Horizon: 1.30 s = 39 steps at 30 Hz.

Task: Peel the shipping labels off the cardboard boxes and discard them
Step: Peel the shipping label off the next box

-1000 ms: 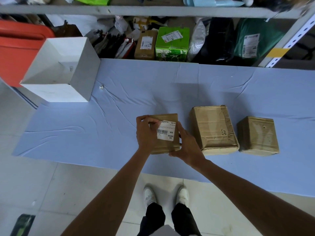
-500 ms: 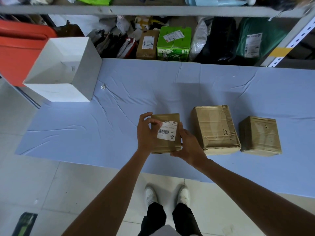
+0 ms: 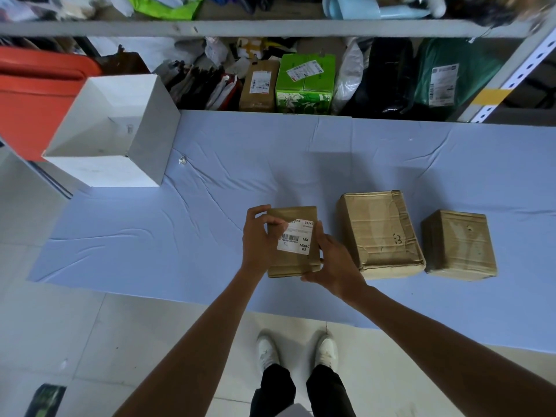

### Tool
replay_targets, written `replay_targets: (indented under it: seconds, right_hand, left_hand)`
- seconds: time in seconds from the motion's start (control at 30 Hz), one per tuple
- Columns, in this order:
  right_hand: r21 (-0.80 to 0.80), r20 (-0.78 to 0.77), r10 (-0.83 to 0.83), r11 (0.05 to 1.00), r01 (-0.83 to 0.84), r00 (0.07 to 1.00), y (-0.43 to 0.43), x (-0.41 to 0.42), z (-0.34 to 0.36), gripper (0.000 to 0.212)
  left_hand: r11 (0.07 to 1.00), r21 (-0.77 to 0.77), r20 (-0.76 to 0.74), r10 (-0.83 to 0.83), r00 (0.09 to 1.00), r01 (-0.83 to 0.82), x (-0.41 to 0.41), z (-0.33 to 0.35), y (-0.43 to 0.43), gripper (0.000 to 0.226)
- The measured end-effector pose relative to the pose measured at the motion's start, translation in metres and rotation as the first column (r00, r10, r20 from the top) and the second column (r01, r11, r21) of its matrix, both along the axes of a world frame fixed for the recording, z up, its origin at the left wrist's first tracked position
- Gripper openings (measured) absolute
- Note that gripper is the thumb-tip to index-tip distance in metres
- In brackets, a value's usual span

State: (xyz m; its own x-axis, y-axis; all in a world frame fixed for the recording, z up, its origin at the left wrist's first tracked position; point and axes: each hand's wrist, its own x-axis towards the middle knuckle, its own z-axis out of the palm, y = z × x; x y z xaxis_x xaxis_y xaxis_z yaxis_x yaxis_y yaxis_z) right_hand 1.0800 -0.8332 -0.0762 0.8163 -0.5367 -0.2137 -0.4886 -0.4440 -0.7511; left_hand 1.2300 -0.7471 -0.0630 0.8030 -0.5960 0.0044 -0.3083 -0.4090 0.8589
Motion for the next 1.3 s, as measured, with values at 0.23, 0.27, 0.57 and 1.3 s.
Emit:
replay_targets:
  seconds: [0.23, 0.27, 0.57, 1.3]
  right_hand:
    - [-0.015, 0.017, 0.007, 1.000, -0.007, 1.000, 0.001, -0.001, 0.000, 0.123]
    - [-0.028, 0.018, 0.017, 0.999, -0.017, 1.000, 0.001, -0.001, 0.001, 0.124]
    - [-0.028, 0.008, 0.022, 0.999, -0.022, 1.000, 0.000, 0.000, 0.001, 0.125]
    - [0.002, -0.002, 0.012, 1.000, -0.012, 1.000, -0.004, 0.000, -0.004, 0.127]
  left_hand:
    - [1.000, 0.005, -0.044, -0.026, 0.999, 0.026, 0.000, 0.004, 0.000, 0.004]
    - [1.000, 0.012, -0.050, -0.025, 0.998, 0.026, 0.000, 0.005, 0.000, 0.004]
    - [0.999, 0.020, -0.108, -0.033, 0.994, 0.036, -0.001, 0.011, -0.001, 0.008]
    - [0.997, 0.025, -0.226, -0.064, 0.972, 0.071, -0.002, 0.017, -0.002, 0.020]
